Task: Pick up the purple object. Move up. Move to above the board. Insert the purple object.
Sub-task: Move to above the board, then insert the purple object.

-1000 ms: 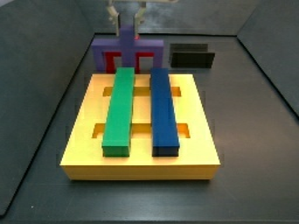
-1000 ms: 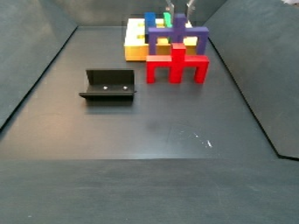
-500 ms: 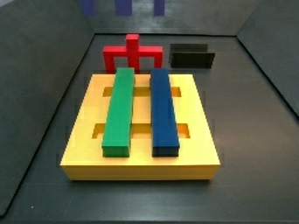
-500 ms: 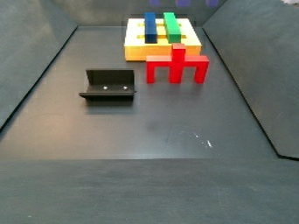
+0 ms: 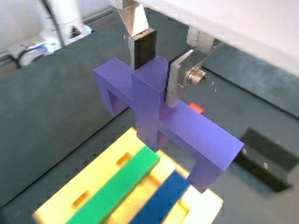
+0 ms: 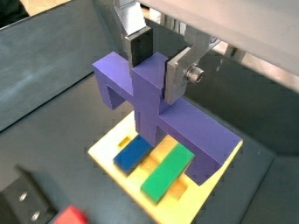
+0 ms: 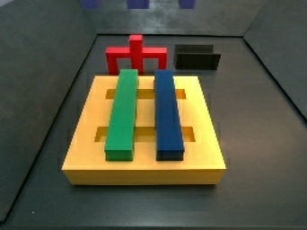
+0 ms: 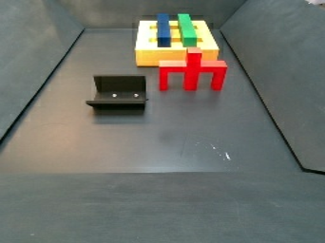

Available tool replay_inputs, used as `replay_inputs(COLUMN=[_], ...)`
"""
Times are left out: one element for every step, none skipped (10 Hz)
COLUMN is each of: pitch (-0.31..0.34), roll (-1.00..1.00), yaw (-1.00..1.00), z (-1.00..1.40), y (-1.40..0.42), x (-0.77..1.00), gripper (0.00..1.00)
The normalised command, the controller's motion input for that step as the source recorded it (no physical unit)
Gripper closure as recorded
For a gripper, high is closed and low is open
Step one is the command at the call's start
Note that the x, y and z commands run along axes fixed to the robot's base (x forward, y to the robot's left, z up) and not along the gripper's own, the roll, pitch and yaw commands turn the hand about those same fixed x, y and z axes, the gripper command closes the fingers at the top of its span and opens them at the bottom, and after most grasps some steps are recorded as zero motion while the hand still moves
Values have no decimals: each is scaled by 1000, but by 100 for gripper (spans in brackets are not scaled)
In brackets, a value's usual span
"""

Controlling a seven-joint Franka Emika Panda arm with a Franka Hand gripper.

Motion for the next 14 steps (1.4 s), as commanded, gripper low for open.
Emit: replay_inputs(pitch=[192,121,0,-79,-19,0,0,10,44,71,4,-74,-180,-239], roll=[66,44,0,0,113,179,236,349,403,411,167,0,-181,-229], yaw=[-13,2,0,0,0,17,49,134,183,186,0,0,0,0], z=[117,80,-14,-397,-677,-771,-800,-631,-509,-451,-586,-451,-374,-303], y=[-395,-228,-23,-297,-683,-754,-717,-626,-563,-537,-346,-294,-20,0], x=[260,148,0,0,197,394,263,37,-26,-103,-429,-271,-14,-51], gripper=[100,100,100,100,100,100,100,100,100,100,100,100,100,100])
